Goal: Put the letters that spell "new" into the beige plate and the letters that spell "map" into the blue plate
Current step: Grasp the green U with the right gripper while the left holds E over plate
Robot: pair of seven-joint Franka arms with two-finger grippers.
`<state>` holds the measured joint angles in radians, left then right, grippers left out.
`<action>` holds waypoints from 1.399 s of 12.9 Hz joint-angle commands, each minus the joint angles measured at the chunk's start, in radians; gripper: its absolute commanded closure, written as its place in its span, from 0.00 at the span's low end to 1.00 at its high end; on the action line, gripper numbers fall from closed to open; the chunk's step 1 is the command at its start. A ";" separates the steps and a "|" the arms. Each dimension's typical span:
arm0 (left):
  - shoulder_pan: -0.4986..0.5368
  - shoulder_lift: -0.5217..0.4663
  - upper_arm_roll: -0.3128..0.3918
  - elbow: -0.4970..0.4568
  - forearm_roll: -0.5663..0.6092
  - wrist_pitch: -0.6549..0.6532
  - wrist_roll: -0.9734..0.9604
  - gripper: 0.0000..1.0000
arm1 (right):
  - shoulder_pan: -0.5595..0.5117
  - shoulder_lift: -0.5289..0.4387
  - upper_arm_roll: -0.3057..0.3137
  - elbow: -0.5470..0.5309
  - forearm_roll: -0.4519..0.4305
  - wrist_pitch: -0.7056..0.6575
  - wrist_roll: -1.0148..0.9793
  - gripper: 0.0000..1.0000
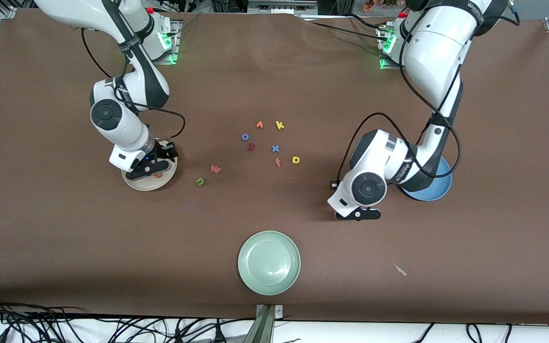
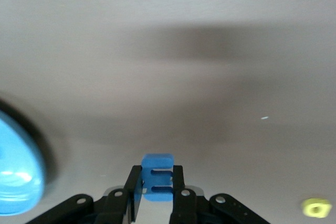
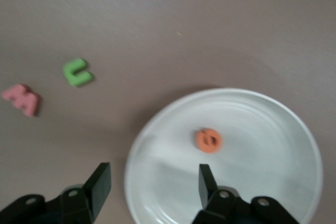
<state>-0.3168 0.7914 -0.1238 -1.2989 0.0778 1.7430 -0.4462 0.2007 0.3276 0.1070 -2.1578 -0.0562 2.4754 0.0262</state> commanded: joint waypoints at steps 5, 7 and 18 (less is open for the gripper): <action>0.126 -0.345 -0.008 -0.563 0.054 0.306 0.216 1.00 | 0.066 0.192 0.031 0.139 -0.002 0.135 0.135 0.24; 0.180 -0.398 -0.008 -0.661 0.076 0.366 0.286 1.00 | 0.092 0.222 0.031 0.159 -0.001 0.137 0.152 0.24; 0.380 -0.422 -0.010 -0.790 0.175 0.466 0.581 1.00 | 0.094 0.260 0.029 0.165 -0.027 0.197 0.146 0.75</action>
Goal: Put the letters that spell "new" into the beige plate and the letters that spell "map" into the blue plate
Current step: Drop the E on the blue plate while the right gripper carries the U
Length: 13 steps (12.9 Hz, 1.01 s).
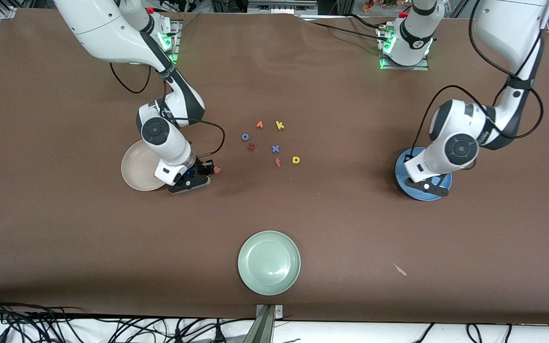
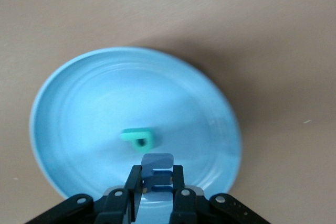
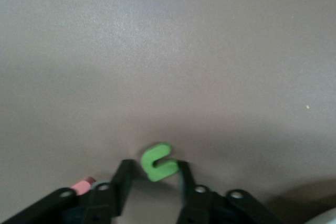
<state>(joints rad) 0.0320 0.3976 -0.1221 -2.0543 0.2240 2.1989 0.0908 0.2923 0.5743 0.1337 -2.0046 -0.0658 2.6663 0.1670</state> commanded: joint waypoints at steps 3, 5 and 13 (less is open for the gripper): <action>0.025 0.001 -0.013 -0.011 0.017 0.007 0.038 0.00 | 0.002 -0.008 -0.003 0.012 -0.016 -0.002 -0.009 0.82; 0.014 0.001 -0.034 0.028 -0.014 -0.020 -0.008 0.00 | 0.001 -0.042 -0.022 0.012 -0.016 -0.044 -0.032 0.83; -0.185 0.096 -0.182 0.153 -0.178 0.058 -0.511 0.00 | -0.117 -0.287 -0.072 -0.216 -0.017 -0.183 -0.256 0.80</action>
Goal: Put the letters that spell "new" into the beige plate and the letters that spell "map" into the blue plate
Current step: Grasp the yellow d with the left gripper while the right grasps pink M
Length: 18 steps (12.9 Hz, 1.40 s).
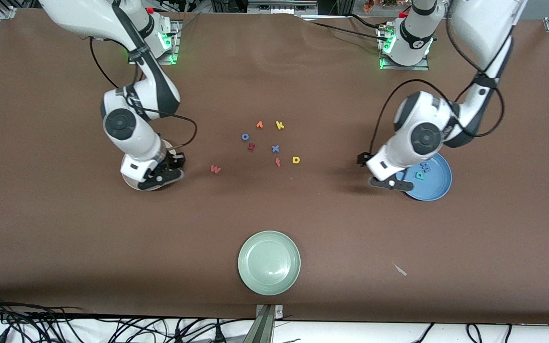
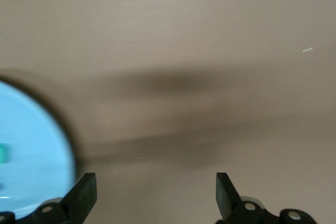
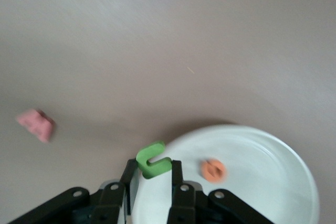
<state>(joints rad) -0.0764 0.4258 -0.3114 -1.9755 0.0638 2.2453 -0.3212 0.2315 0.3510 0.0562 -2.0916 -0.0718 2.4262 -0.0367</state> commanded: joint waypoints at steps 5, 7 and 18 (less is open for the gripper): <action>-0.264 0.206 0.015 0.214 -0.004 0.077 -0.375 0.00 | -0.063 -0.070 0.010 -0.209 -0.005 0.177 -0.020 0.38; -0.314 0.238 0.021 0.215 -0.002 0.141 -0.444 0.00 | -0.061 -0.061 0.036 -0.168 -0.005 0.174 0.018 0.37; -0.393 0.317 0.037 0.277 0.180 0.142 -0.579 0.40 | 0.147 0.209 0.070 0.113 -0.005 0.194 0.385 0.28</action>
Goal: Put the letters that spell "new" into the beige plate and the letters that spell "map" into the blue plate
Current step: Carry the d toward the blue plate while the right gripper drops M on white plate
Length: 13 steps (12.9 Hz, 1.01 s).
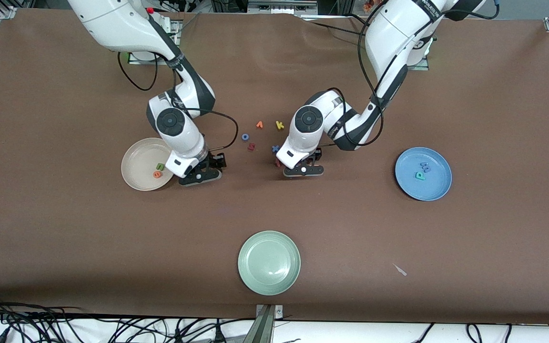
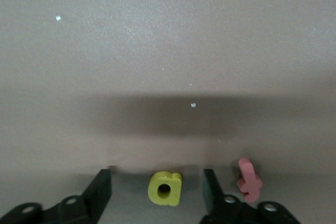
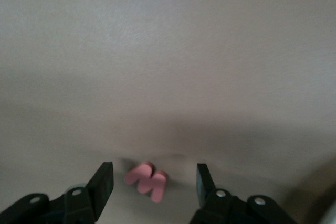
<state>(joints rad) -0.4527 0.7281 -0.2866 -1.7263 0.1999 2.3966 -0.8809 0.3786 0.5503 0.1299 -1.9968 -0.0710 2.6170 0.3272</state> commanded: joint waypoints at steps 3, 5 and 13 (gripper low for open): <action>-0.020 0.016 0.012 0.028 0.046 -0.014 -0.021 0.56 | 0.003 0.026 -0.004 -0.003 0.000 0.046 0.027 0.28; -0.026 0.016 0.012 0.028 0.046 -0.022 -0.023 0.63 | 0.017 0.037 -0.004 -0.033 0.000 0.095 0.050 0.29; -0.027 0.020 0.012 0.022 0.046 -0.025 -0.026 0.70 | 0.016 -0.010 -0.029 -0.034 -0.006 0.037 0.015 0.79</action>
<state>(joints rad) -0.4625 0.7307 -0.2863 -1.7214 0.2148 2.3885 -0.8813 0.3878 0.5644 0.1250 -2.0202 -0.0711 2.6884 0.3566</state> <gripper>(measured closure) 0.683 0.608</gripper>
